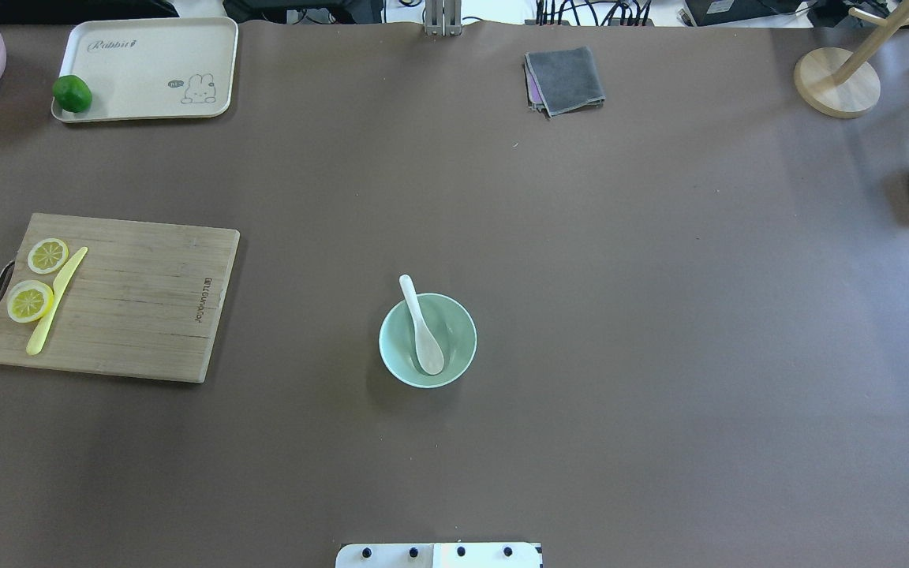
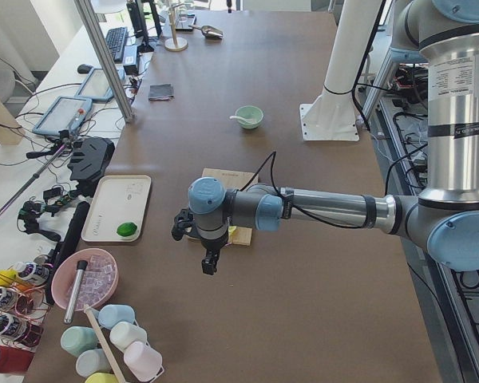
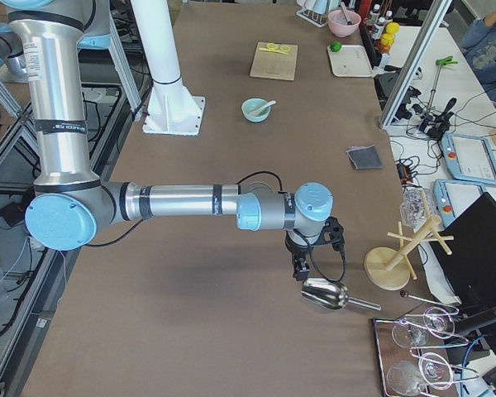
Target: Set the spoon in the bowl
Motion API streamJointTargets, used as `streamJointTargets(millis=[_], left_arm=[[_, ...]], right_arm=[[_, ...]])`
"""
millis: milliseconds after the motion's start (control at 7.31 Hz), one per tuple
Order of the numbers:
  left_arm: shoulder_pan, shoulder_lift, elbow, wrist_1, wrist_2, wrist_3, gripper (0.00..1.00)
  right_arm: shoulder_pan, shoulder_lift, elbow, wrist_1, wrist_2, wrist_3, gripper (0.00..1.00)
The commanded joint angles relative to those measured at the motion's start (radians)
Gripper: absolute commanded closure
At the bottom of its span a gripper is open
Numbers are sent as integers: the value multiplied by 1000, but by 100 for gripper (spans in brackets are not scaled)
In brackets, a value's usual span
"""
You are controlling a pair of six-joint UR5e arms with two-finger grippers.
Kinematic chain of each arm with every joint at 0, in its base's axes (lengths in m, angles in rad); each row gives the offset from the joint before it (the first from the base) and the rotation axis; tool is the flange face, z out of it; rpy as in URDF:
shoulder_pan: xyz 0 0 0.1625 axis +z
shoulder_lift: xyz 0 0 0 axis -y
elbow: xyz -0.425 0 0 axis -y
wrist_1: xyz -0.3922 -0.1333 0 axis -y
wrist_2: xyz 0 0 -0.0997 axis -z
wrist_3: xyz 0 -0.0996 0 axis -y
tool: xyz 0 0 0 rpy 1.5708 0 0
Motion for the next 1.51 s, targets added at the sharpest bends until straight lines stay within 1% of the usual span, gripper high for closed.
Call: streamJointTargets(millis=[0,1095,1232,1368], left_arm=[[0,-15,13,0,0,1,2],[2,-26,13,0,0,-1,2],[2,-28,13,0,0,-2,2],[2,-28,12,0,0,-3,2]], right_arm=[[0,2,5,-1,4,1,0],[-1,8,2,6,-4,15,0],[-1,8,-4,5,5,15,0],[-1,8,-4,5,52,16,0]])
